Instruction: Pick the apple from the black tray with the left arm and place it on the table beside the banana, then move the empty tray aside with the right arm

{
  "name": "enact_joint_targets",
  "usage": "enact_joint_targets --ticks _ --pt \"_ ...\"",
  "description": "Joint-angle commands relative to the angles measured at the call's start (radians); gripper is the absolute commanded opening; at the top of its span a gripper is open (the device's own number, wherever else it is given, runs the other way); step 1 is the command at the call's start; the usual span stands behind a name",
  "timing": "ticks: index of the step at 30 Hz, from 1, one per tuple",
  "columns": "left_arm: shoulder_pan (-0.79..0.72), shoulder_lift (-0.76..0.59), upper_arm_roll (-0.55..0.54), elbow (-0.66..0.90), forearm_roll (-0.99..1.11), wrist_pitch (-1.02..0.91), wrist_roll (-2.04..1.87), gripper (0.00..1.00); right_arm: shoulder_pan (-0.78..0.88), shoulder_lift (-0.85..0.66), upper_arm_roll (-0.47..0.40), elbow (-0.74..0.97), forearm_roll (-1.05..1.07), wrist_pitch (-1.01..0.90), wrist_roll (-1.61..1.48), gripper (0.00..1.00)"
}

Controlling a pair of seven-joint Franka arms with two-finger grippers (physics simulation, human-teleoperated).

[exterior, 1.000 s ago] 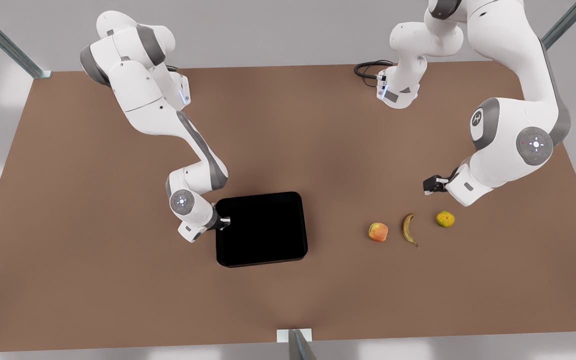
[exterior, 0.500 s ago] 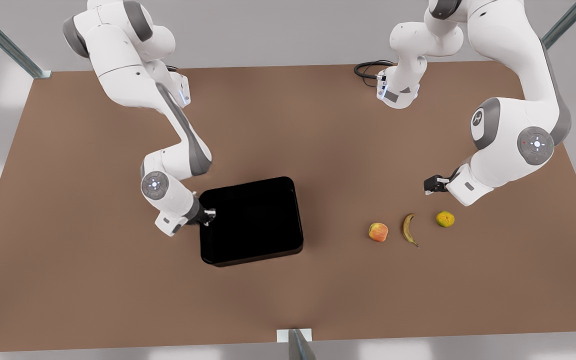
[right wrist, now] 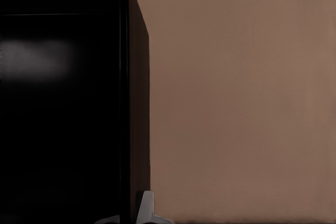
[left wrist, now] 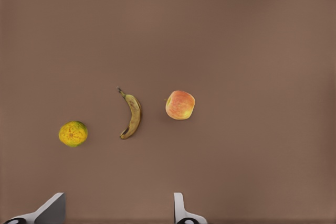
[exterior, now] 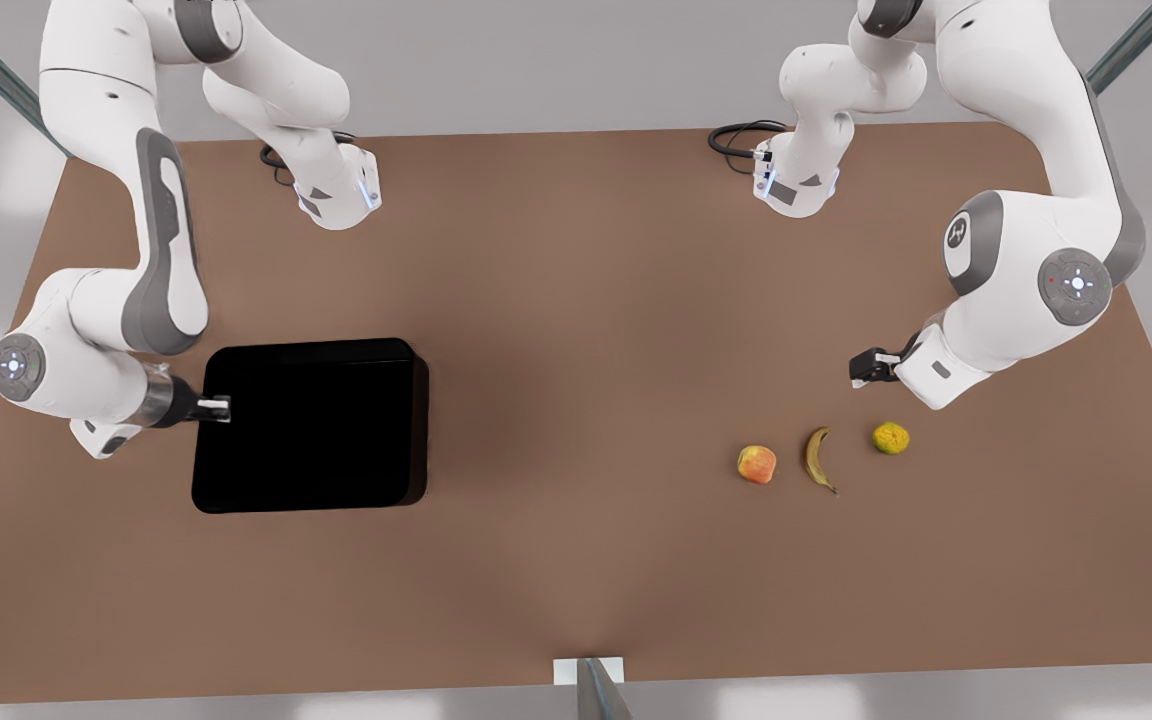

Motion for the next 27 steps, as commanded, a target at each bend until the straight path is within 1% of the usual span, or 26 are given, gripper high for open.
enact_joint_targets --ticks 1,4,6,8,10,12,14,19,20,21,22,23,24,25,26,27 --pt "0.0 0.001 0.0 -0.001 0.0 0.0 -0.009 1.0 -0.049 0.016 0.0 0.019 -0.013 -0.076 -0.528 0.18" --pt "0.0 0.004 0.0 -0.001 -0.001 0.003 -0.009 1.0 -0.106 0.09 -0.003 0.06 -0.057 -0.063 -0.59 0.18" --pt "0.002 0.006 0.0 -0.001 -0.001 0.005 -0.009 1.0 -0.112 0.165 -0.004 0.109 -0.059 -0.05 -0.61 0.17" --pt "0.005 0.013 0.0 -0.001 -0.003 0.005 -0.009 1.0 -0.122 0.252 -0.004 0.164 -0.086 -0.008 -0.62 0.17" --pt "0.006 0.015 0.0 -0.001 -0.001 0.005 -0.009 1.0 -0.126 0.3 -0.006 0.177 -0.086 0.049 -0.626 0.17" --pt "0.003 0.013 0.0 -0.001 -0.003 0.005 -0.009 1.0 -0.124 0.334 -0.015 0.177 -0.086 0.096 -0.645 0.18" --pt "0.003 0.013 0.0 -0.001 -0.001 0.005 -0.009 1.0 -0.126 0.363 -0.023 0.189 -0.085 0.105 -0.654 0.18" --pt "0.008 0.013 0.0 -0.001 -0.003 0.005 -0.008 1.0 -0.126 0.383 -0.024 0.192 -0.085 0.131 -0.66 0.19" --pt "0.008 0.015 0.0 -0.001 -0.003 0.005 -0.008 1.0 -0.124 0.384 -0.026 0.194 -0.083 0.133 -0.66 0.23" --pt "0.008 0.015 0.0 -0.001 -0.003 0.005 -0.008 1.0 -0.126 0.384 -0.026 0.192 -0.082 0.133 -0.66 0.31" --pt "0.008 0.015 0.001 -0.001 -0.001 0.005 -0.008 1.0 -0.126 0.384 -0.026 0.194 -0.08 0.133 -0.657 0.53" --pt "0.008 0.015 0.001 -0.001 -0.003 0.005 -0.008 1.0 -0.126 0.384 -0.027 0.194 -0.079 0.131 -0.657 0.65" --pt "0.008 0.015 0.001 0.001 -0.001 0.005 -0.008 1.0 -0.124 0.384 -0.027 0.195 -0.077 0.131 -0.657 0.72" --pt "0.008 0.013 0.005 0.001 -0.003 0.005 -0.005 1.0 -0.124 0.38 -0.029 0.197 -0.076 0.125 -0.656 0.75" --pt "0.008 0.013 0.005 0.001 -0.001 0.005 -0.008 1.0 -0.121 0.377 -0.024 0.24 -0.071 0.101 -0.648 0.8" --pt "0.006 0.01 0.005 0.001 -0.001 0.005 -0.009 1.0 -0.104 0.32 -0.015 0.256 -0.031 -0.022 -0.594 0.86"
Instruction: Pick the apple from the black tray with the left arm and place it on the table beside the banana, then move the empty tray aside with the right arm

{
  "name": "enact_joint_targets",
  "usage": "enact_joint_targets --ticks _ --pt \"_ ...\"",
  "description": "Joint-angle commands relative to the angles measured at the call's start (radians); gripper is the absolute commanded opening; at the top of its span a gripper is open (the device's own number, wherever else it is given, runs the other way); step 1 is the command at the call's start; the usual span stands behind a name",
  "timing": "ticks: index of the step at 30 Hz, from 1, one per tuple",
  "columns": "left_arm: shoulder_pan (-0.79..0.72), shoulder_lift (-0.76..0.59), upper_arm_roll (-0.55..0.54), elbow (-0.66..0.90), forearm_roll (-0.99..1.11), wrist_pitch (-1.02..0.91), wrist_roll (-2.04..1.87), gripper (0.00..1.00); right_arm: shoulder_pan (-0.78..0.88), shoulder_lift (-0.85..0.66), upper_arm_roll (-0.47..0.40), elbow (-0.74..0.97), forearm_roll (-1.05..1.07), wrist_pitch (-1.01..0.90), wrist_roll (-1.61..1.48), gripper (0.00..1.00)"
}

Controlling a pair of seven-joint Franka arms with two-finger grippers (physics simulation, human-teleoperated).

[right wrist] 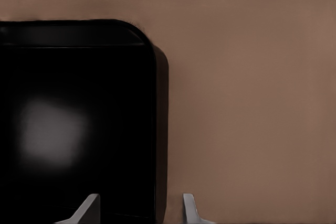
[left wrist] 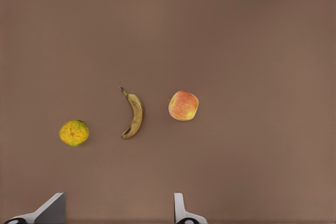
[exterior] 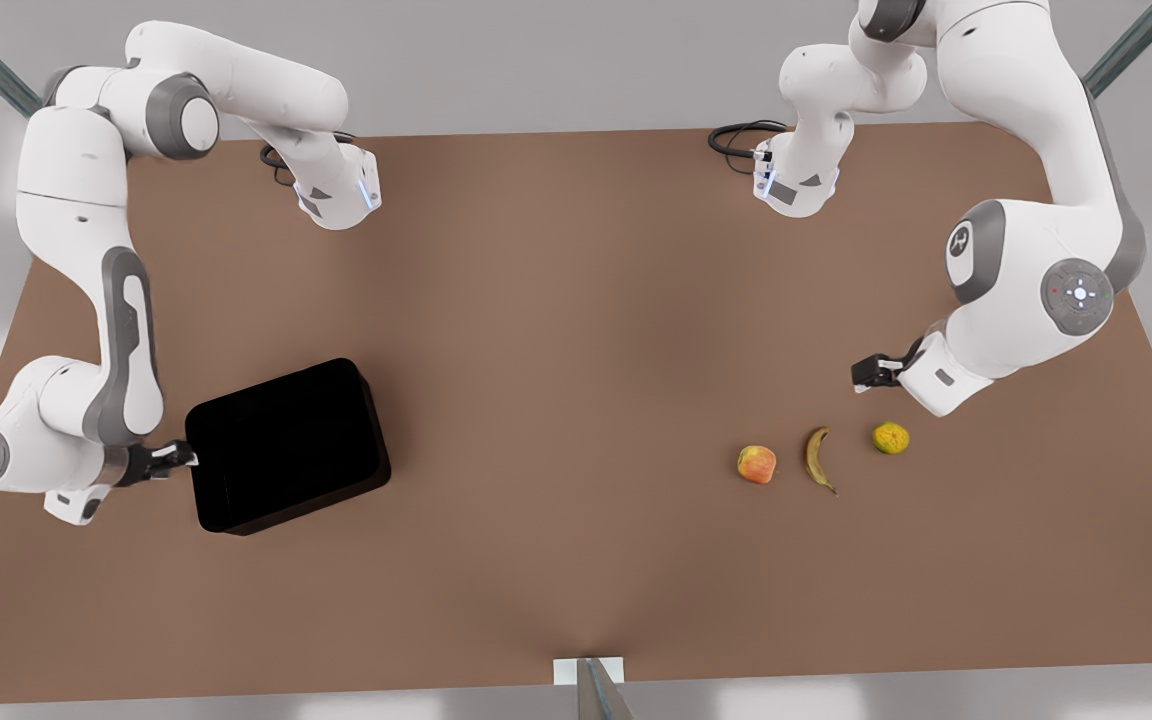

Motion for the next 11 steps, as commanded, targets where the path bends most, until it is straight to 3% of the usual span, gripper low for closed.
enact_joint_targets --ticks 1,2,4,7,11 --pt "-0.001 -0.004 0.0 0.002 0.001 -0.002 -0.003 1.0 0.056 -0.065 0.005 0.049 0.055 -0.227 0.014 0.92" --pt "0.0 -0.004 0.0 0.002 0.001 -0.002 -0.003 1.0 0.105 -0.122 0.006 0.049 0.06 -0.261 0.124 0.98" --pt "0.0 0.001 -0.001 0.021 0.0 -0.002 -0.002 1.0 0.18 -0.229 0.046 0.049 0.084 -0.335 0.376 1.0" --pt "0.0 0.002 -0.001 0.021 -0.002 -0.002 -0.002 1.0 0.18 -0.339 0.203 0.051 0.084 -0.351 0.698 1.0" --pt "0.0 0.007 -0.001 0.021 -0.006 -0.002 -0.003 1.0 0.183 -0.378 0.21 0.051 0.083 -0.381 0.756 1.0"
